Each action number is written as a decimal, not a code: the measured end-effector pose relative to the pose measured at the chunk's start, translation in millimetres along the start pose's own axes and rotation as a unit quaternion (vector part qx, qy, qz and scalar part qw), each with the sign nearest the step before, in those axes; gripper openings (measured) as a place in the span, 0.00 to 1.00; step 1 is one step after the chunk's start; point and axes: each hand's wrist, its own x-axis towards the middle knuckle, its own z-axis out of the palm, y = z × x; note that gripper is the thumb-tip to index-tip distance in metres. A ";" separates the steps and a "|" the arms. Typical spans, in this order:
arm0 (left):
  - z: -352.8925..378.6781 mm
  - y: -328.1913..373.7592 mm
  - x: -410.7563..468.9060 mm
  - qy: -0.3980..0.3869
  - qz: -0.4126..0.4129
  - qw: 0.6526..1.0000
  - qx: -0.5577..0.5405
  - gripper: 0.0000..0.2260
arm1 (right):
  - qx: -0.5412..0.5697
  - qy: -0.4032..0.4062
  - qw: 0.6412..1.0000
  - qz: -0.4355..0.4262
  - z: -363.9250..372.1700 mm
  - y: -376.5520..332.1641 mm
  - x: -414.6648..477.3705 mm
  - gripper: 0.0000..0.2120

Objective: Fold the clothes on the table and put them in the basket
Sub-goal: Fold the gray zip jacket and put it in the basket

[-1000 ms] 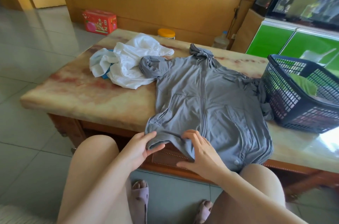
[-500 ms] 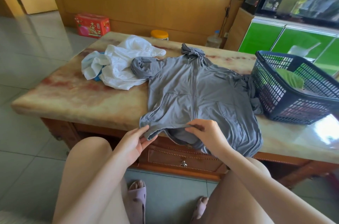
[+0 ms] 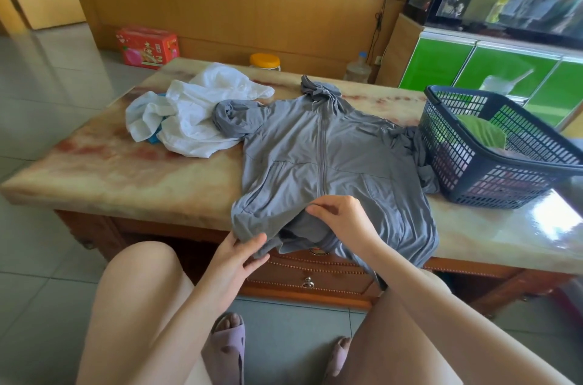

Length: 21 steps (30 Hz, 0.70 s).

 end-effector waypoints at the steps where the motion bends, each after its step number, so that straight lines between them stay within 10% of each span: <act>1: -1.4 -3.9 -0.3 0.012 -0.001 1.000 0.002 0.38 | -0.003 -0.005 1.000 0.001 1.7 1.3 -1.0 0.06; 13: 1.8 -47.3 2.2 0.087 0.051 0.976 0.191 0.16 | 0.037 -0.007 0.999 0.002 1.1 -0.5 -0.8 0.06; 21: 1.0 -41.7 0.5 0.128 0.073 0.986 0.074 0.15 | 0.012 -0.045 0.999 0.013 6.4 12.4 -2.6 0.06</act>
